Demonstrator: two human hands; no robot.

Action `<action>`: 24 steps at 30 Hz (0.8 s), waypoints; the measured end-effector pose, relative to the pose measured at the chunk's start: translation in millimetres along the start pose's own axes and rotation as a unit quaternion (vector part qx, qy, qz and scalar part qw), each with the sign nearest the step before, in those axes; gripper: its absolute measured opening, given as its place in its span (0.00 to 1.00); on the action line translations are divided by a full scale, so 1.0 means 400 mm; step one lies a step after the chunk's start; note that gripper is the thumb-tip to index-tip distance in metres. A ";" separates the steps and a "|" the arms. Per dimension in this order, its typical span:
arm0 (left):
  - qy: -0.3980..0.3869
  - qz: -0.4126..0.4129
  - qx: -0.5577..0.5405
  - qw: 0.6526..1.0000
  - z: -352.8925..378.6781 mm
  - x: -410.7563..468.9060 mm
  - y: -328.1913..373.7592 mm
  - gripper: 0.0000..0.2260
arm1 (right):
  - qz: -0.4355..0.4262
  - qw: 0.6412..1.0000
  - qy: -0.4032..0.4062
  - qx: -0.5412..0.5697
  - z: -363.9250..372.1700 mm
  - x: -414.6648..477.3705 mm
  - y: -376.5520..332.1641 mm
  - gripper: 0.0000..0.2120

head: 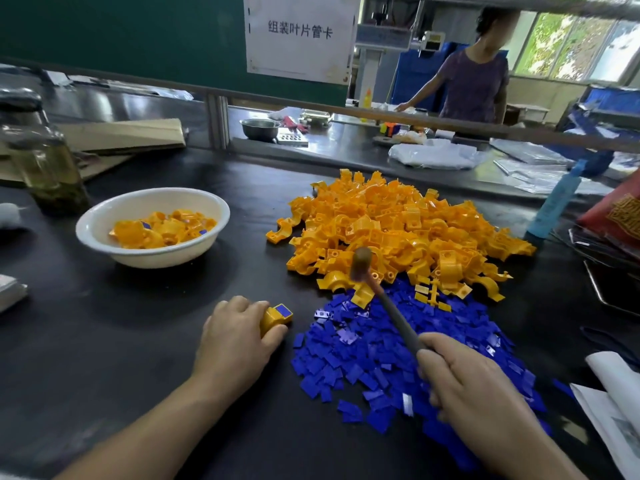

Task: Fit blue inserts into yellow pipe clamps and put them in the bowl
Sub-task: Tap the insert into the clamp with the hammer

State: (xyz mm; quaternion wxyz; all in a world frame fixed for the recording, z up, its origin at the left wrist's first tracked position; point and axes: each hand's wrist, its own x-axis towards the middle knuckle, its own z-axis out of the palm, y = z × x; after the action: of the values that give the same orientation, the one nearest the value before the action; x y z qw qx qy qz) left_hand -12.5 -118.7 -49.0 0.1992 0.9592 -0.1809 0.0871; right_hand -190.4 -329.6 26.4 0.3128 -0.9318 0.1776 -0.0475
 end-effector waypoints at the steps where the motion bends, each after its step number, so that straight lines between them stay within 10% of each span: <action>1: 0.003 0.003 0.002 1.000 0.004 0.001 -0.002 0.24 | 0.004 0.997 -0.008 0.075 0.004 -0.001 -0.024 0.10; 24: 0.023 0.020 -0.003 1.000 0.024 0.004 -0.013 0.20 | -0.122 0.988 -0.043 -0.086 0.118 0.077 -0.107 0.12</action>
State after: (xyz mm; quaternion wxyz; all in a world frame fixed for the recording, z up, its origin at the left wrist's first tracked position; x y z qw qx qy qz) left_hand -8.3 -118.6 -59.2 0.2042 0.9526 -0.1953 0.1123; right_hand -139.4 -282.3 13.9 0.2312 -0.9710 0.0525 -0.0301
